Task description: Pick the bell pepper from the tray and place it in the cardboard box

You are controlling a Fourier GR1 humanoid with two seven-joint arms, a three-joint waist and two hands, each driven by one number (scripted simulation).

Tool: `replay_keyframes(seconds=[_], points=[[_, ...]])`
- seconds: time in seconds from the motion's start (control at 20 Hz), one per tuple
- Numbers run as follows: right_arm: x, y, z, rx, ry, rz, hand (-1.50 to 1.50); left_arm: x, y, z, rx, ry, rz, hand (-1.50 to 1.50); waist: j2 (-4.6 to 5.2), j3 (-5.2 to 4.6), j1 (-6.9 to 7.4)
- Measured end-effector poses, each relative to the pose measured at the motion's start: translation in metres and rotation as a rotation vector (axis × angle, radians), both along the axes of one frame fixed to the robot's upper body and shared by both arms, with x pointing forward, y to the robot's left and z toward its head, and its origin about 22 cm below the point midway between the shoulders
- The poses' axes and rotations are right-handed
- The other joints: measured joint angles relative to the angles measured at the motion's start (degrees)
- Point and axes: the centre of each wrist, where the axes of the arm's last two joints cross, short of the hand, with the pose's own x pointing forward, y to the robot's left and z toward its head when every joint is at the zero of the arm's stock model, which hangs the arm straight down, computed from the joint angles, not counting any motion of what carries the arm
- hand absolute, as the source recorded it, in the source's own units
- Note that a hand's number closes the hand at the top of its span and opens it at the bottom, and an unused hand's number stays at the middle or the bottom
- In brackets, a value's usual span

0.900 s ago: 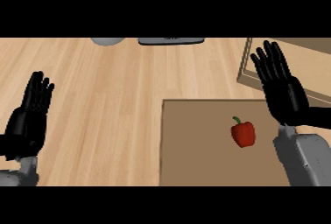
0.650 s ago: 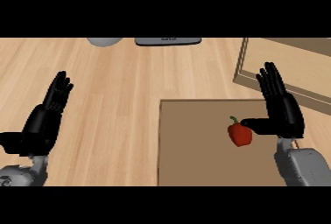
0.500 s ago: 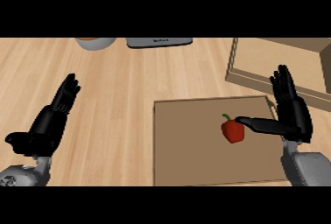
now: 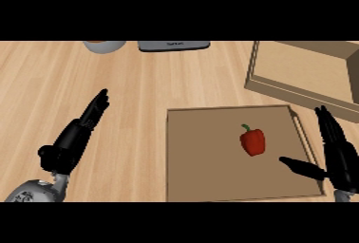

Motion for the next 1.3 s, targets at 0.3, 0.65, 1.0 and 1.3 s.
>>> replay_keyframes(seconds=[0.3, 0.65, 1.0, 1.3], points=[[-0.018, 0.033, 0.019, -0.171, 0.081, -0.036, -1.50, 0.005, -0.010, -0.001, 0.006, 0.021, -0.031, 0.00, -0.28, 0.00, 0.80], [-0.044, 0.100, 0.066, -0.166, 0.297, -0.067, -1.50, 0.006, -0.021, -0.002, 0.008, 0.032, -0.069, 0.00, -0.15, 0.24, 2.46], [-0.050, 0.157, 0.120, -0.110, 0.361, -0.115, -1.50, 0.016, -0.031, 0.003, 0.002, 0.018, -0.104, 0.00, 0.31, 0.60, 4.38], [-0.036, 0.167, 0.124, -0.089, 0.367, -0.128, -1.50, 0.021, -0.026, 0.005, 0.000, 0.020, -0.105, 0.00, 0.42, 0.74, 4.86]])
